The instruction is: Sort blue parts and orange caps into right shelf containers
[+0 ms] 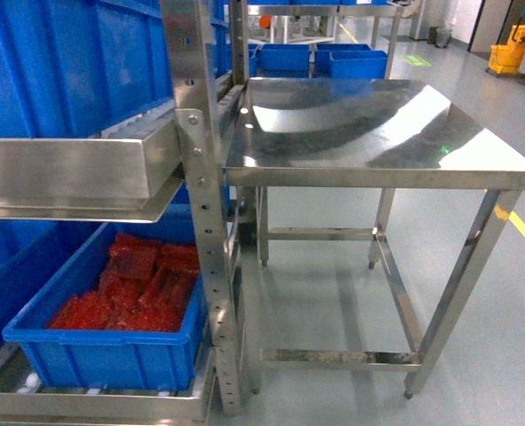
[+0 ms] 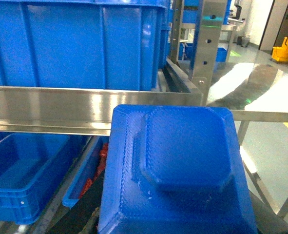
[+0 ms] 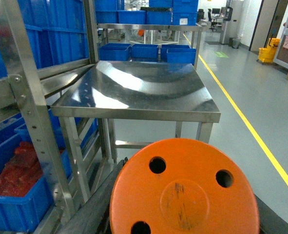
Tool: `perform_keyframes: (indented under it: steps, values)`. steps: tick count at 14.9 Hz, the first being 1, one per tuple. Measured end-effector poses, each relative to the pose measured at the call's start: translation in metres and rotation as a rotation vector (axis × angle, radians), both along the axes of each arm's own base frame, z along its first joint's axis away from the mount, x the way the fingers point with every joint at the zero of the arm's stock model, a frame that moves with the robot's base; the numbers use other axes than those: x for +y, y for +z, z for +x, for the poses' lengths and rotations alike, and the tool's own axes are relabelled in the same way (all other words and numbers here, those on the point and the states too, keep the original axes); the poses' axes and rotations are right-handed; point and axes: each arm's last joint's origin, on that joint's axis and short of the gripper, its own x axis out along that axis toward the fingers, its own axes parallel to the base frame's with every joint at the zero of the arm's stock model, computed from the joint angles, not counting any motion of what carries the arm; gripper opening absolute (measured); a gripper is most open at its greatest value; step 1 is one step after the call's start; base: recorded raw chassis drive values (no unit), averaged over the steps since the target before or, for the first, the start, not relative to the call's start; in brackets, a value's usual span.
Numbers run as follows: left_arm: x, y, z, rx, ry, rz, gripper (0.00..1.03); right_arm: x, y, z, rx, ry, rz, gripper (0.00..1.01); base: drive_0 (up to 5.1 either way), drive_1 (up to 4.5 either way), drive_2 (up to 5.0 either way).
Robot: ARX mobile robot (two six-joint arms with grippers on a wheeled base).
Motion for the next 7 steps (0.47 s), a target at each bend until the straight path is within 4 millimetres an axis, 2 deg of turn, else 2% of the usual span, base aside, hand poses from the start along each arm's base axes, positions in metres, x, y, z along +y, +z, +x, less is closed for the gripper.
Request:
perform_keyframes:
  steps: [7]
  values:
    - [0.0,0.0,0.0,0.0,0.0,0.0,0.43,0.0001,-0.0004,0.0,0.004,0.002,0.0,0.44,-5.1,2.4,2.4]
